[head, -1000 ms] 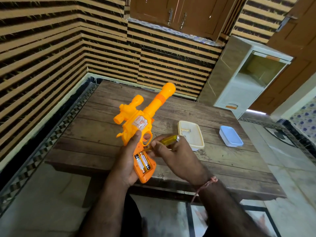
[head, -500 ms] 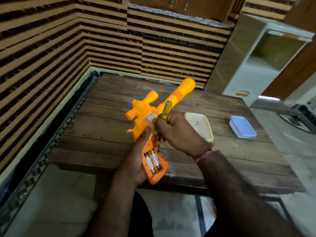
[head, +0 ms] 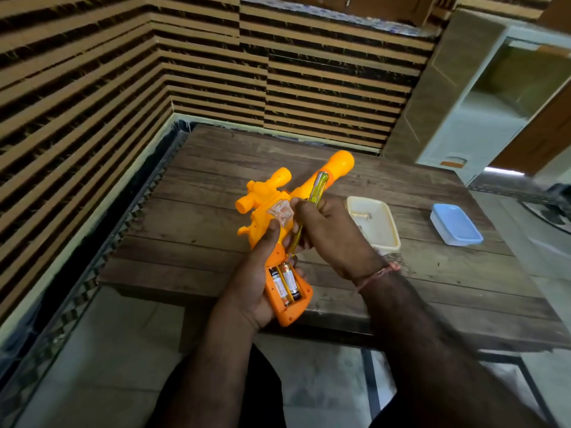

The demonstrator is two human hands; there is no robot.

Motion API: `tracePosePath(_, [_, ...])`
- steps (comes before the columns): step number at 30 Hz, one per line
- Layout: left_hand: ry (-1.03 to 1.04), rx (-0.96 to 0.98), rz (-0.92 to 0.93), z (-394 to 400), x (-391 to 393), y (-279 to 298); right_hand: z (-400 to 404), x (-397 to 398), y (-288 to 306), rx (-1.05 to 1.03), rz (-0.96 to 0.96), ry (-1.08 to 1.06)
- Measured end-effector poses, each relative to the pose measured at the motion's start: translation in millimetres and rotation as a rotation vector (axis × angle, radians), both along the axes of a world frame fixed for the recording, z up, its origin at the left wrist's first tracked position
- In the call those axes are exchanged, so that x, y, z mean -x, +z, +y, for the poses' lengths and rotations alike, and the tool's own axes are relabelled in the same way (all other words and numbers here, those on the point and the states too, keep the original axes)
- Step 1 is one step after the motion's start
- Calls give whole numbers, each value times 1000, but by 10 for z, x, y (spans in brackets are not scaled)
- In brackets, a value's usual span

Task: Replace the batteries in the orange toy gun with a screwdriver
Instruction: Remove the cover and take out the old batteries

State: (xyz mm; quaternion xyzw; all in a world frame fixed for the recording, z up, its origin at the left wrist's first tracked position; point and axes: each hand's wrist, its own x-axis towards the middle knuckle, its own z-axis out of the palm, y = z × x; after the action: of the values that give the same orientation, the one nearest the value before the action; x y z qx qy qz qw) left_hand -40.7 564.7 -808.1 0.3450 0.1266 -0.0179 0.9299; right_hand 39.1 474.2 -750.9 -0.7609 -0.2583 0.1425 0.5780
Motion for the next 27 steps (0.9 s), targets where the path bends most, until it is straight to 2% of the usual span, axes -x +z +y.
tracePosePath(7, [19, -13, 25, 31, 17, 23, 22, 56, -27, -61, 32, -57])
tracePosePath(12, [106, 2, 76, 78, 12, 58, -110, 228, 134, -258, 60, -109])
tracePosePath(15, [131, 88, 73, 115, -3, 34, -205, 401, 144, -262, -94, -82])
tracePosePath(18, [52, 141, 54, 121, 18, 56, -231, 593, -61, 51, -521, 67])
tracePosePath(20, [57, 132, 71, 133, 22, 65, -222, 677, -207, 267, -681, 165])
tracePosePath(22, [47, 106, 80, 131, 30, 76, -221, 735, -251, 353, -765, 149])
tracePosePath(24, [42, 93, 98, 127, 27, 75, -219, 766, -217, 325, -798, 74])
tracePosePath(27, [49, 102, 80, 141, 24, 77, -226, 763, -129, 165, -647, 25])
